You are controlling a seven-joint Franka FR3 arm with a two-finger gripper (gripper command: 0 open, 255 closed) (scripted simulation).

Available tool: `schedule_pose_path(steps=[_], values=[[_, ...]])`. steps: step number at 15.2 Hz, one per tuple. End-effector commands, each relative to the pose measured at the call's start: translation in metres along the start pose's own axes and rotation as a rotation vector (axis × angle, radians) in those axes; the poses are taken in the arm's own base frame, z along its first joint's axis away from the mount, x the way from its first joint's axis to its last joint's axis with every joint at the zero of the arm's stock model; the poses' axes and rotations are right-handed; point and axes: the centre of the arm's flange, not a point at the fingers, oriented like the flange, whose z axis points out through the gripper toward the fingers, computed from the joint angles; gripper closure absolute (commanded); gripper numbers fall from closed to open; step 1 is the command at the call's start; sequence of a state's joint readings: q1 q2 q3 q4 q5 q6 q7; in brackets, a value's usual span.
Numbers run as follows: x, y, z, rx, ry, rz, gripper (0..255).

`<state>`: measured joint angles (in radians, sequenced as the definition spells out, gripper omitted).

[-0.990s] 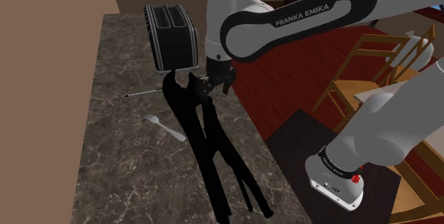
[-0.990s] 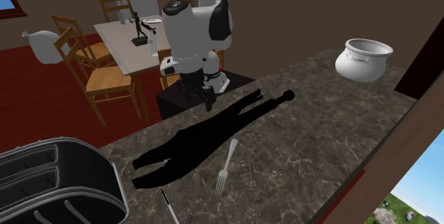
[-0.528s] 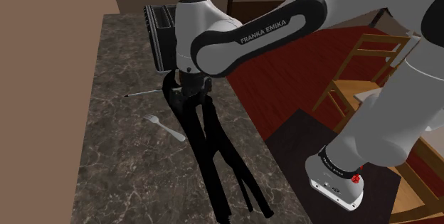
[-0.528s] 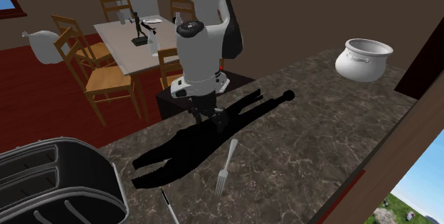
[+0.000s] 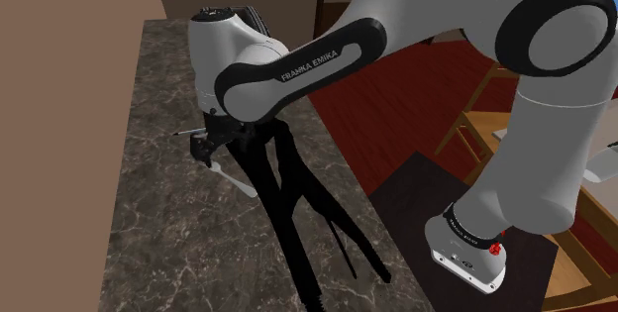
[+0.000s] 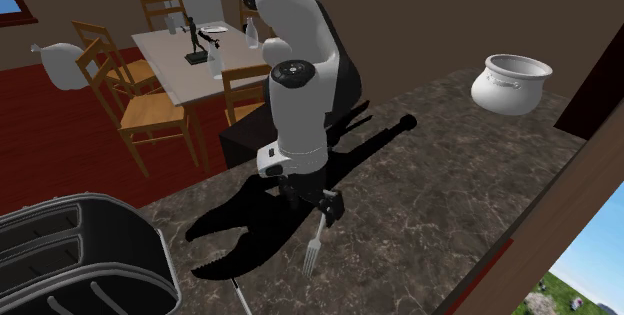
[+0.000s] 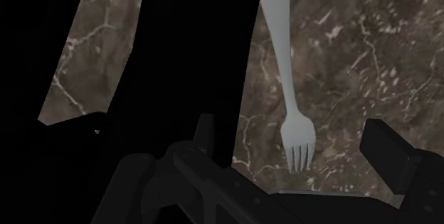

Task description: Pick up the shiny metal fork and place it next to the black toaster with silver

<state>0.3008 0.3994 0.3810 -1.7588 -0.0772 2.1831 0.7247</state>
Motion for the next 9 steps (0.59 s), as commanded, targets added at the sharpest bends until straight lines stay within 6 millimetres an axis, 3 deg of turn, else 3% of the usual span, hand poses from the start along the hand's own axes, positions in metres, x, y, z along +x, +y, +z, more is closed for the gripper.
schedule_pose_path(steps=[1, 9], values=[[0.015, -0.018, 0.021, -0.001, -0.001, -0.004, 0], [0.016, -0.020, 0.062, -0.001, -0.001, -0.004, 0]])
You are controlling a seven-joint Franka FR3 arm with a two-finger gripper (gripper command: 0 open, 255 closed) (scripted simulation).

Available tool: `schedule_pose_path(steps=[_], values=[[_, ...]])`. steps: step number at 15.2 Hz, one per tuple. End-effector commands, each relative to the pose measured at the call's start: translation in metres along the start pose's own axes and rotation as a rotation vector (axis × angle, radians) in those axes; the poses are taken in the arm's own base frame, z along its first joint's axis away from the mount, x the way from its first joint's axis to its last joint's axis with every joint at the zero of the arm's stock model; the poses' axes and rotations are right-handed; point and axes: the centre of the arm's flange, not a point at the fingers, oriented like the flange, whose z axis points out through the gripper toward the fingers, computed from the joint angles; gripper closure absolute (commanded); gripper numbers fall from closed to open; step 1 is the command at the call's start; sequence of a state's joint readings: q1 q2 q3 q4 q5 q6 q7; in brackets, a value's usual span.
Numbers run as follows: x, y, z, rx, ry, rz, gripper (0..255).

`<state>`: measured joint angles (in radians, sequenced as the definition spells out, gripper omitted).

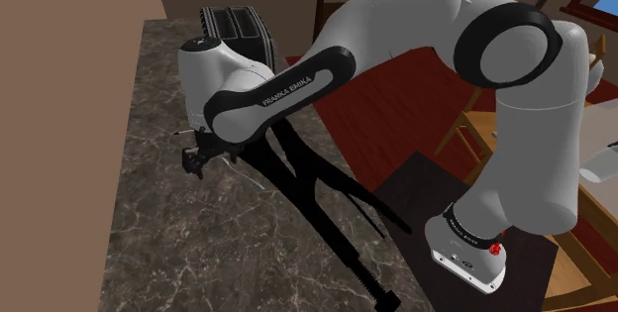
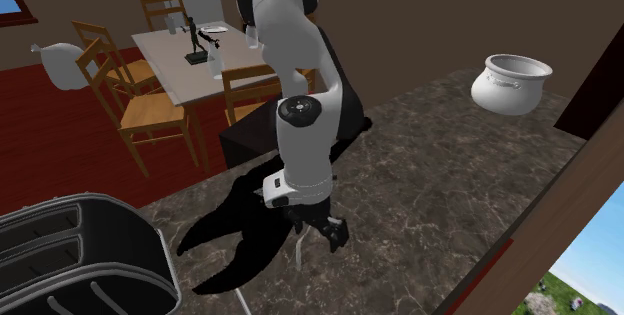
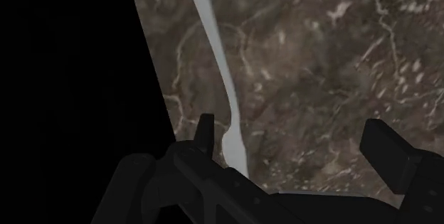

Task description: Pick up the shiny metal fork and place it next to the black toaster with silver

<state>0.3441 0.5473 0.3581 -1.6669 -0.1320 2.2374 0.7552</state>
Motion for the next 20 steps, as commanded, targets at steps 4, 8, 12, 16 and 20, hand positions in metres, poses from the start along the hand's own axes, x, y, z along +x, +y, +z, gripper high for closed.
schedule_pose_path(steps=[4, 8, 12, 16, 20], values=[[-0.003, -0.001, 0.011, -0.001, -0.005, 0.000, 0], [-0.003, -0.001, 0.011, -0.001, -0.005, 0.000, 0], [-0.003, -0.002, 0.011, -0.001, -0.005, 0.000, 255], [-0.002, -0.001, 0.010, -0.001, -0.005, 0.000, 255], [-0.003, -0.002, 0.000, -0.001, -0.005, 0.000, 255]])
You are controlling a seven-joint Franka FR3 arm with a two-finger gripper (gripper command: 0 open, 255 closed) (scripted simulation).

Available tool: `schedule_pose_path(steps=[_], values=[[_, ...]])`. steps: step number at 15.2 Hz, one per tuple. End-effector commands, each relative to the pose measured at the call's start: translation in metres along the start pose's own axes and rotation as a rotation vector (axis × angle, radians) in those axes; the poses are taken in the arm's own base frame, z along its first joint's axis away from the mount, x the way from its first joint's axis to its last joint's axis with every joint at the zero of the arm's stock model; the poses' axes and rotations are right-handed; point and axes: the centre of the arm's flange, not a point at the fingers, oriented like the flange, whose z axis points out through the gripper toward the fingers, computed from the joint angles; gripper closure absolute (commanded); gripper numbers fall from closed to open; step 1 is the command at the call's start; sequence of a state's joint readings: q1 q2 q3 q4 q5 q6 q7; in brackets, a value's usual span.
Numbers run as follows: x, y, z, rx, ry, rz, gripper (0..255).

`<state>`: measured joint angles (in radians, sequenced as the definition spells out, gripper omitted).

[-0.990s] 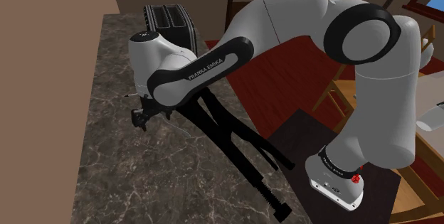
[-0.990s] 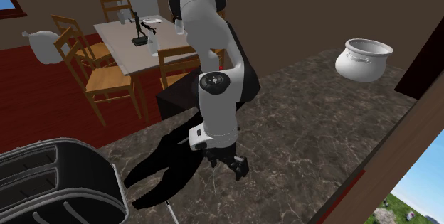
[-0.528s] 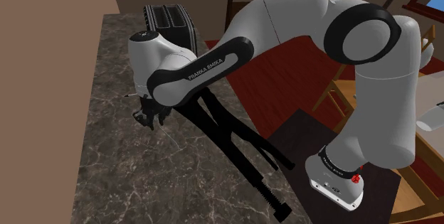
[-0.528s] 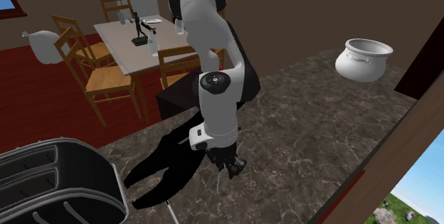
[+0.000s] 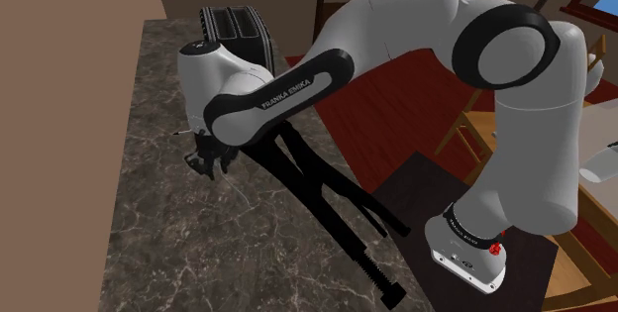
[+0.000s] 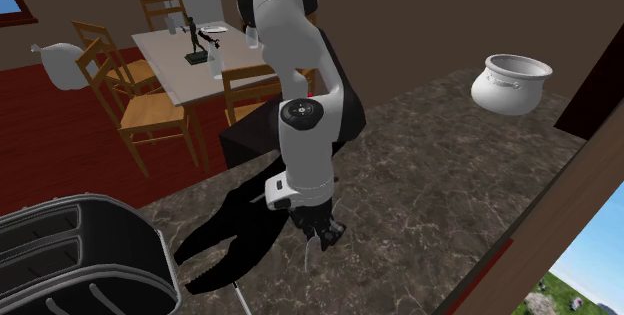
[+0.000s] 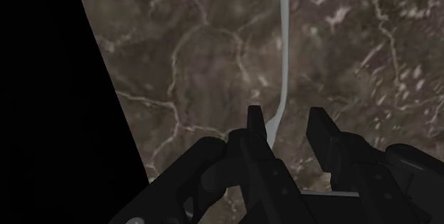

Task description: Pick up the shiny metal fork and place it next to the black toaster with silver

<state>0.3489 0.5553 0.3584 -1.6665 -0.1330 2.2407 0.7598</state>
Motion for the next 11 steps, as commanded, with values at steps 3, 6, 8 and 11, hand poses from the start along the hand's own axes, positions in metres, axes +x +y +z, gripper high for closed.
schedule_pose_path(steps=[3, 6, 8, 11], values=[[-0.001, -0.002, -0.020, 0.000, 0.000, 0.000, 255], [-0.001, -0.003, -0.036, 0.000, 0.000, 0.000, 255], [-0.001, -0.004, -0.047, 0.000, 0.000, 0.000, 255], [-0.001, -0.006, -0.062, 0.000, 0.000, 0.000, 255]])
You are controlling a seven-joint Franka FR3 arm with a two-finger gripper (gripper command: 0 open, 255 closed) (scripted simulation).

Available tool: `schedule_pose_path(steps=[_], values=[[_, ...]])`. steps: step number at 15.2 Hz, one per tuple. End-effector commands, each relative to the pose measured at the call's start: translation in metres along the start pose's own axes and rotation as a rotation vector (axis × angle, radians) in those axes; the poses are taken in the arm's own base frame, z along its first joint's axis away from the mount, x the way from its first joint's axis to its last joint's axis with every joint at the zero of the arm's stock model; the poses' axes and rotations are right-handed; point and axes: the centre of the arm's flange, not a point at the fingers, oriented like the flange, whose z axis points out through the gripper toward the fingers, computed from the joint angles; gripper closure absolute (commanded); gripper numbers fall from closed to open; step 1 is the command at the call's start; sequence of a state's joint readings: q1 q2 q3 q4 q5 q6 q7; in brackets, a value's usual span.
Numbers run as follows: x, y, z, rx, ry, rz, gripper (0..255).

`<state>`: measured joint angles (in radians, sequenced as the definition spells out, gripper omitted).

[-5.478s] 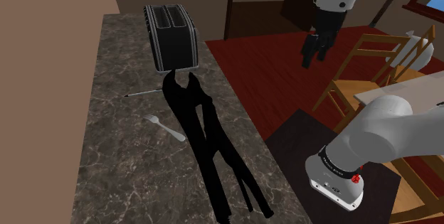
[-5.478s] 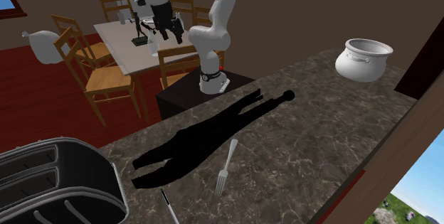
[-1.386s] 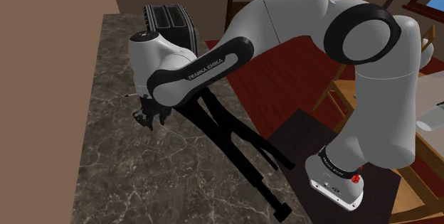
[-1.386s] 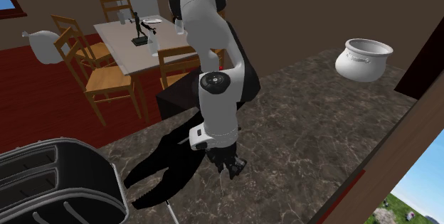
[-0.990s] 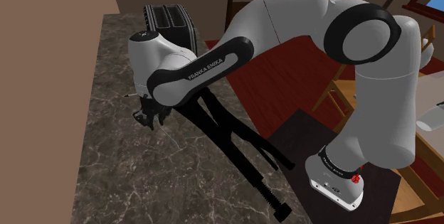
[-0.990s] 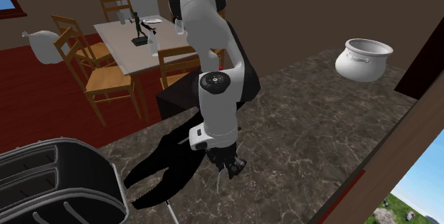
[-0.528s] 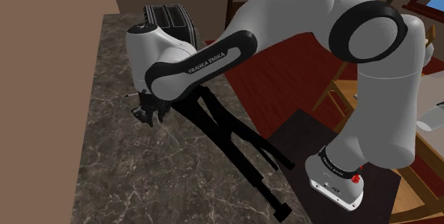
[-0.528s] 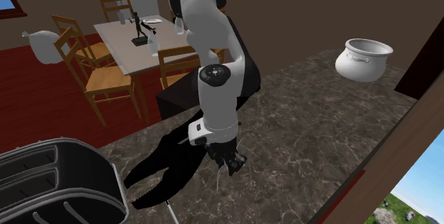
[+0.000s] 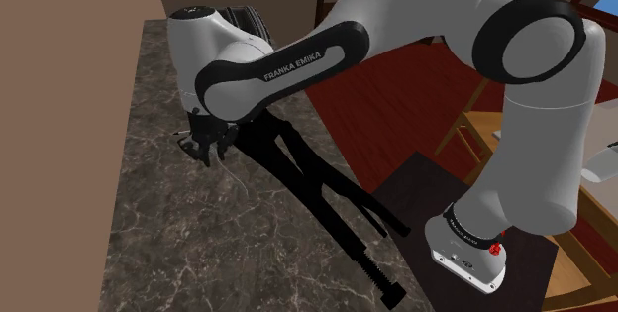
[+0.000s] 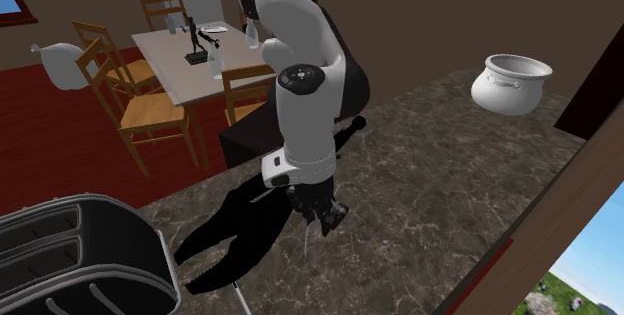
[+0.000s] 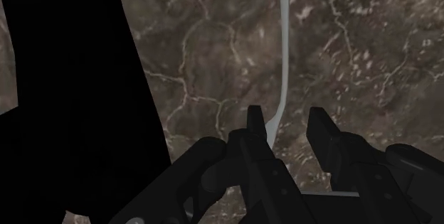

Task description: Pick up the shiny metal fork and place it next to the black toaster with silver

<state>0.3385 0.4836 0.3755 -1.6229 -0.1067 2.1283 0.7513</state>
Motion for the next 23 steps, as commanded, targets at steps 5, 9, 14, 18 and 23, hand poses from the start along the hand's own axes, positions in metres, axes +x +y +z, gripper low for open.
schedule_pose_path(steps=[5, 9, 14, 18, 23], values=[[0.000, -0.003, -0.031, 0.000, 0.000, 0.000, 255], [0.000, -0.005, -0.052, 0.000, 0.000, 0.000, 255], [0.000, -0.008, -0.079, 0.000, 0.000, 0.000, 255], [-0.001, -0.010, -0.100, 0.000, 0.000, 0.000, 255], [-0.001, -0.012, -0.126, 0.000, 0.000, 0.000, 255]])
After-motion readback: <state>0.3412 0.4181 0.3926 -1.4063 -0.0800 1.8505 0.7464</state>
